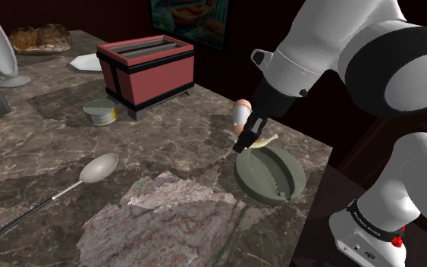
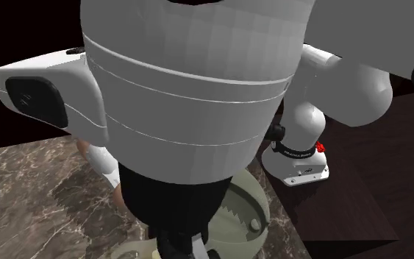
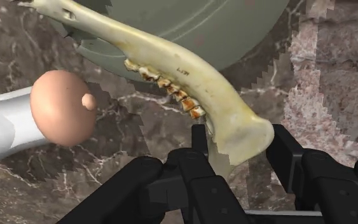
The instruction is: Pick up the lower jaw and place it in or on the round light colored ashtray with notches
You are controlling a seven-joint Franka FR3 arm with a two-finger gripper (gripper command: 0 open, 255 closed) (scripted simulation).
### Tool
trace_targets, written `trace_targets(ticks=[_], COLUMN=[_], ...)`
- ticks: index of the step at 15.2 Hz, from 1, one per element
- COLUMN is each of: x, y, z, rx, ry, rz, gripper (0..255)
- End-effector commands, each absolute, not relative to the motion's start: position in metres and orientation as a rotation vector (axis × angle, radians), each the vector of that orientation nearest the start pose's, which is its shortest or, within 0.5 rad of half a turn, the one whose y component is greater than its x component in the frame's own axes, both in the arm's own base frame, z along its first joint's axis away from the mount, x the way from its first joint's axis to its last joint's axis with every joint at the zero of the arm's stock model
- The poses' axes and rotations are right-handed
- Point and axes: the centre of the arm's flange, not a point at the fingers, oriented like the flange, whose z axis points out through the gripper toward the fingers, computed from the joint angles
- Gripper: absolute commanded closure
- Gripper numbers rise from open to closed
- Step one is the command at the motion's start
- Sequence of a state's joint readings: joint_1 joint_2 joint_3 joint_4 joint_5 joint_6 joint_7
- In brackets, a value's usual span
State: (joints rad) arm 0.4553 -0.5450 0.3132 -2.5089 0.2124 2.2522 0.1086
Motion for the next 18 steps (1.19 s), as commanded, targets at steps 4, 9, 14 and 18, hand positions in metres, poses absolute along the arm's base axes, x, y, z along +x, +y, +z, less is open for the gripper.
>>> trace_targets(ticks=[4,9,14,18], x=[0.22,0.22,0.22,0.22], y=[0.266,0.266,0.266,0.266], z=[0.485,0.459,0.433,0.411], rx=[-2.886,-2.886,-2.886,-2.886], ry=[-0.777,-0.777,-0.777,-0.777], rz=[-0.362,-0.362,-0.362,-0.362], gripper=[255,255,255,255])
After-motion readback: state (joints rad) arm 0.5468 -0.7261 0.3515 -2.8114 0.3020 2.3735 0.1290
